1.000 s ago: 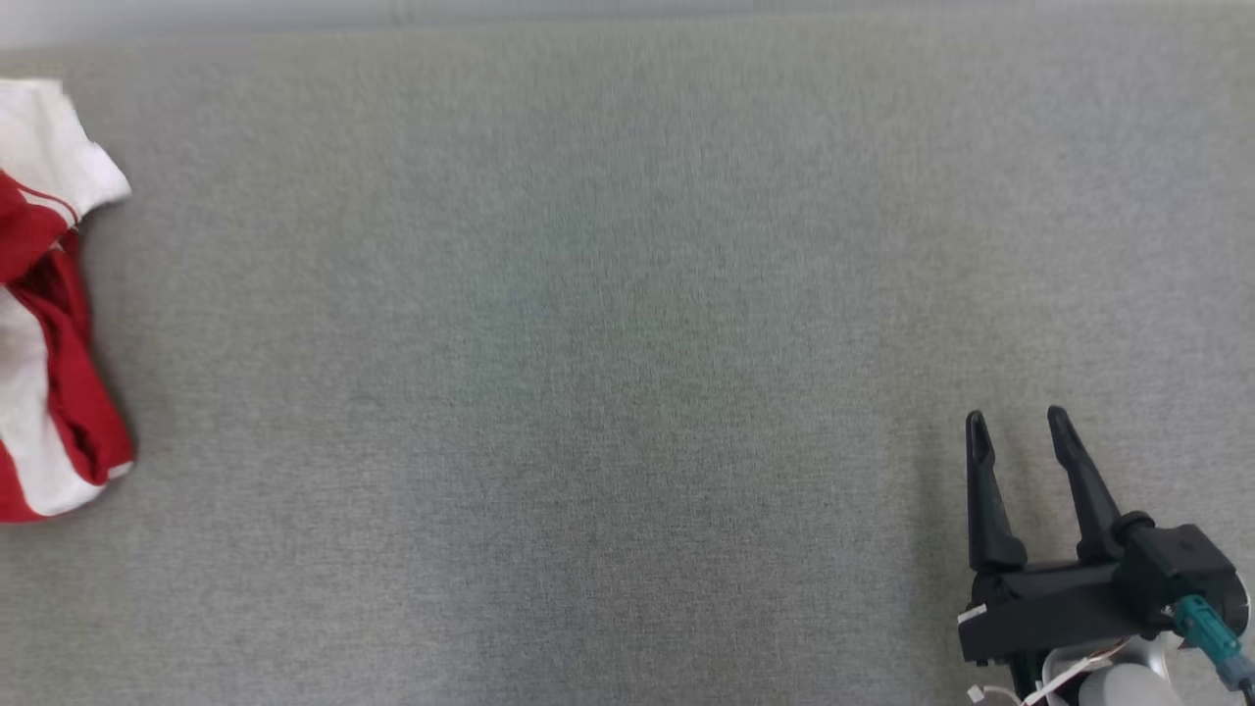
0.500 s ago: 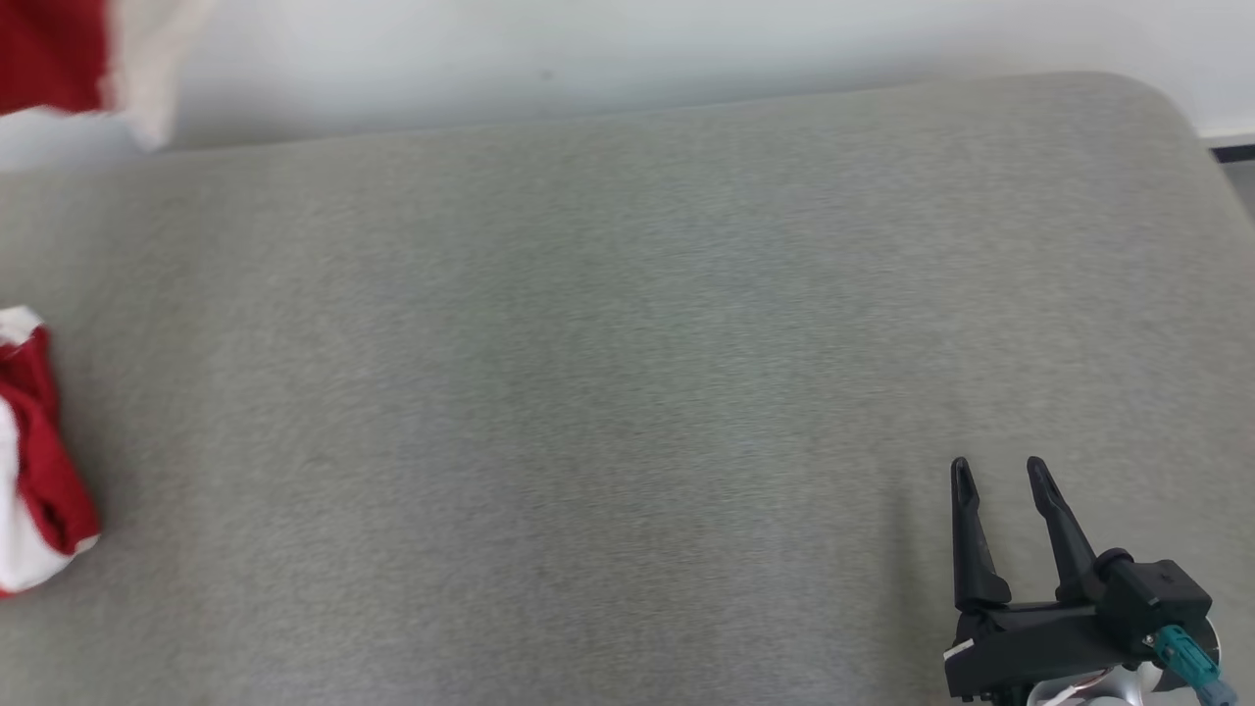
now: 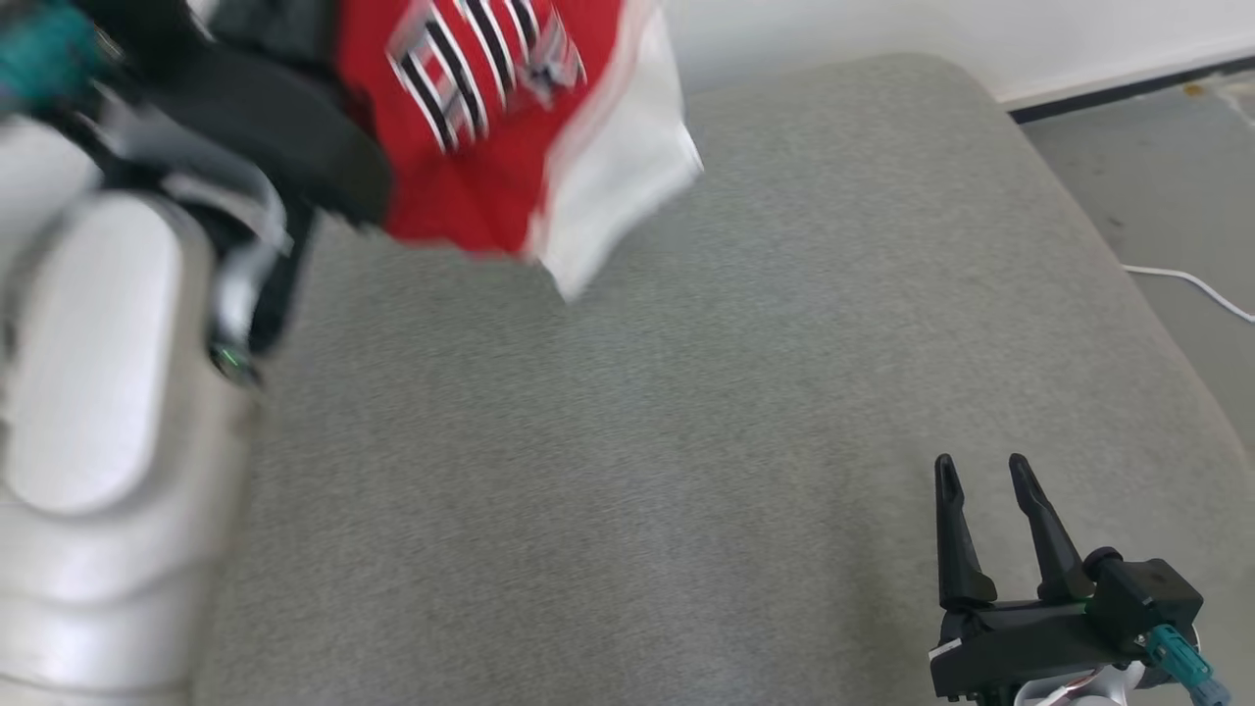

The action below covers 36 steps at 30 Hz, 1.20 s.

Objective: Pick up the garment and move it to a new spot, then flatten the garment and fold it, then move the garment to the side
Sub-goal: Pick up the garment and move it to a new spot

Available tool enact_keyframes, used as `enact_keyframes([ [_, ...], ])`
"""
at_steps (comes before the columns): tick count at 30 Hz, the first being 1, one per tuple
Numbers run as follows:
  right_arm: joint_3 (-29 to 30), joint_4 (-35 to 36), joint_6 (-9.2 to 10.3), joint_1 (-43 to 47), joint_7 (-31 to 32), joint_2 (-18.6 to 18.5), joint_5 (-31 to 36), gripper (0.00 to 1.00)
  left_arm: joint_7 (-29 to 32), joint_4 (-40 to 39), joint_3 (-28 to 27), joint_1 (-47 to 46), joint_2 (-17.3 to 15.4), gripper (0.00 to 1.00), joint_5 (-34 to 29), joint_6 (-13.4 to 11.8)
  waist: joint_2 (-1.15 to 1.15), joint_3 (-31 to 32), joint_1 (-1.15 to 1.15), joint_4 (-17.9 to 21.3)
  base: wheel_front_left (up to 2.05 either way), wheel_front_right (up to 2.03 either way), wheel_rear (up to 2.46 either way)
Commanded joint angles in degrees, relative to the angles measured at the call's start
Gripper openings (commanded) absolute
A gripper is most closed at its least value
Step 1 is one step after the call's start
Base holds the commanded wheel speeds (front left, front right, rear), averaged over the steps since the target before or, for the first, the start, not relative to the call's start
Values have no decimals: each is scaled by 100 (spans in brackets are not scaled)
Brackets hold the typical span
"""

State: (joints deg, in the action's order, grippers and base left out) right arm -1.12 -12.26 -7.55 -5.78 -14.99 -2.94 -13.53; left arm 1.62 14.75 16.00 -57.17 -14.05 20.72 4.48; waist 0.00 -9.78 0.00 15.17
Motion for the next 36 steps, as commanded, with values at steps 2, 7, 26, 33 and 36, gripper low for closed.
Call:
enact_keyframes([
  [2, -49, 33, 13, -13, -29, 8, -44, 100, -80, -8, 104, 570, 144, 0, 67, -103, 0, -63, 0, 249, 0, 0, 0],
  [7, -125, 23, 12, -70, -29, 8, -77, 100, -323, 175, 358, 1499, 357, 0, 94, -182, 0, -141, 0, 295, 0, 0, 0],
  [26, -477, -68, 12, -199, -29, 5, -4, 100, -1428, 1328, 840, 2409, 767, 100, 36, -178, 0, -12, 0, -160, 0, 0, 0],
  [33, -436, -51, 12, -76, -29, 6, 177, 100, -1641, 833, 453, 2569, 424, 100, -64, -430, 0, 297, 0, -650, 0, 0, 0],
  [36, -432, -39, 12, -22, -29, 5, 218, 100, -1671, 524, 199, 2824, 210, 100, -51, -557, 0, 425, 0, -818, 0, 0, 0],
])
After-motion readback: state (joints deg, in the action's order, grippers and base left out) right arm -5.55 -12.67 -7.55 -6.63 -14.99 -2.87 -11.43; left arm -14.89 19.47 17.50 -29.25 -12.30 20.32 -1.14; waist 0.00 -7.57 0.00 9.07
